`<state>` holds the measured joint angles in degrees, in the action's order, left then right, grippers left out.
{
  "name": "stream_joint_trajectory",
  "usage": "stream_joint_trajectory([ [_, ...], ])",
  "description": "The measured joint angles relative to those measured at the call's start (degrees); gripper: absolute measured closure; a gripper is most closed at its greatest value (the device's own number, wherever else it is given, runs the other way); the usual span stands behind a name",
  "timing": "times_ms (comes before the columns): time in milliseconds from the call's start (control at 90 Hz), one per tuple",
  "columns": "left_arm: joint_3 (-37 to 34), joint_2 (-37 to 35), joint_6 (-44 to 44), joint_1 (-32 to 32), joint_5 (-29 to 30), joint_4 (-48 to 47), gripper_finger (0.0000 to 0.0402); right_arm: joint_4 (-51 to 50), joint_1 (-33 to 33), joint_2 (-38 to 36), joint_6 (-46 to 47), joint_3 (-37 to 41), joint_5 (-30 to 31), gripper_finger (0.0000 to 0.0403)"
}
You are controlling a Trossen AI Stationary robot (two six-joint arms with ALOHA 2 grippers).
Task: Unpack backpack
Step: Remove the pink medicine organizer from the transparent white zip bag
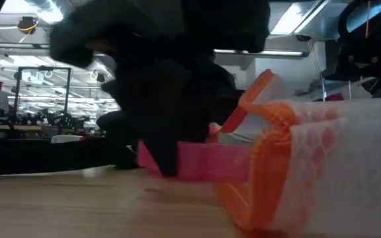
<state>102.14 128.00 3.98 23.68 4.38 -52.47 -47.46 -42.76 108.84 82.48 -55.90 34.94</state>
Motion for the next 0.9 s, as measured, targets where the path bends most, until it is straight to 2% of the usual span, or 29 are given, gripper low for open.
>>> stream_joint_trajectory([
  [222,2.97,-0.17,-3.4,4.48,0.06,-11.29,0.0215,-0.15,0.0,0.0,-0.24,0.0,-0.22,0.0236],
  [489,3.39,-5.04,-6.12,10.25,2.82,-9.27,0.0215,0.31,0.0,-0.03,-0.28,0.02,0.09,0.0236],
  [800,3.26,-10.48,-10.98,13.14,7.04,-19.18,0.0215,0.76,0.0,-0.04,-0.35,0.04,0.48,0.0236],
  [900,0.44,-13.42,-12.51,13.17,8.97,-19.41,0.0215,0.83,0.0,-0.04,-0.35,0.07,0.7,0.0236],
])
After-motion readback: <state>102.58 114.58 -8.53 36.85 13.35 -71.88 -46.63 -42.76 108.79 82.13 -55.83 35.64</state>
